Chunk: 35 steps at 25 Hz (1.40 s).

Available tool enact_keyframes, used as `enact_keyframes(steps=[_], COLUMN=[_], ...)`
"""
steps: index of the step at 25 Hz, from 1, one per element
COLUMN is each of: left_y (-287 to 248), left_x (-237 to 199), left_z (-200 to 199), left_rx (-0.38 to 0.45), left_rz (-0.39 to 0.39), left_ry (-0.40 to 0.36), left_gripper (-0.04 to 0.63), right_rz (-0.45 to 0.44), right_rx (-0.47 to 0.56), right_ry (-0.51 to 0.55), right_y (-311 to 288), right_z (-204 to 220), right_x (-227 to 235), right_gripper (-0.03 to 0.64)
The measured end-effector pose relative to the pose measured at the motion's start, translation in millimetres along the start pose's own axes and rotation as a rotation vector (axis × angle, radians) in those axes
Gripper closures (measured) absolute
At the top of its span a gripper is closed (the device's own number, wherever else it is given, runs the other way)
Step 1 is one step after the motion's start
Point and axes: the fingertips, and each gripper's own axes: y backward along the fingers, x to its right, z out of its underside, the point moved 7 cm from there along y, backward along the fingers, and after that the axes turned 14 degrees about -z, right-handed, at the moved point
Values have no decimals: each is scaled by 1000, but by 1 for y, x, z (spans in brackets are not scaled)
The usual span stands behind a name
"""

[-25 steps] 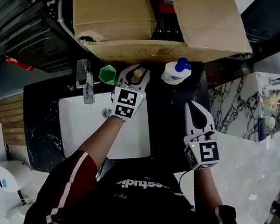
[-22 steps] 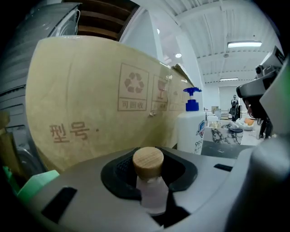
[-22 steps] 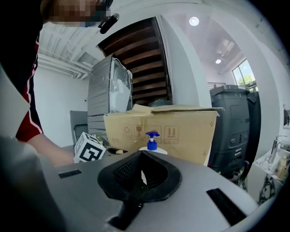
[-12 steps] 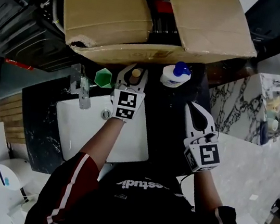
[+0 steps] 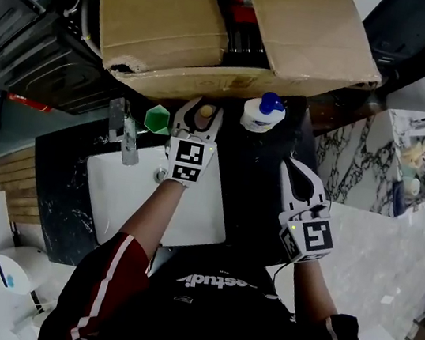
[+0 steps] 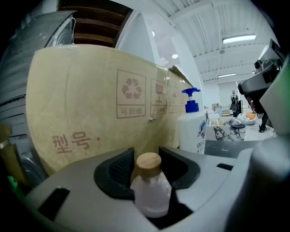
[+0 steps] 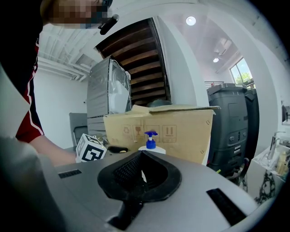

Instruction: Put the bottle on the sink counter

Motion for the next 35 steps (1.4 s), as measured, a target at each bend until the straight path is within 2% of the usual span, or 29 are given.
enact_keyframes(steps=[6, 14, 24, 30, 35], left_y=[31, 120, 268, 328, 355], left_x=[-5, -20, -74, -94, -99], left_z=[-17, -38, -78, -77, -83], left_rx=[37, 123, 250, 237, 247], left_rz=[-33, -19, -47, -9, -51], left_ry=[-16, -21, 19, 57, 98], left_gripper=[430, 432, 556, 581, 581], right_rz=[13, -3, -74, -105, -120], right_rx=[43, 71, 157, 203, 210], right_ry=[-4, 46, 127, 168, 184], right_y=[9, 22, 28, 30, 31], right_z=[-16, -31, -66, -85, -90], right_x=[-17, -70, -180, -235, -249], right_gripper=[580, 579, 578, 578, 578])
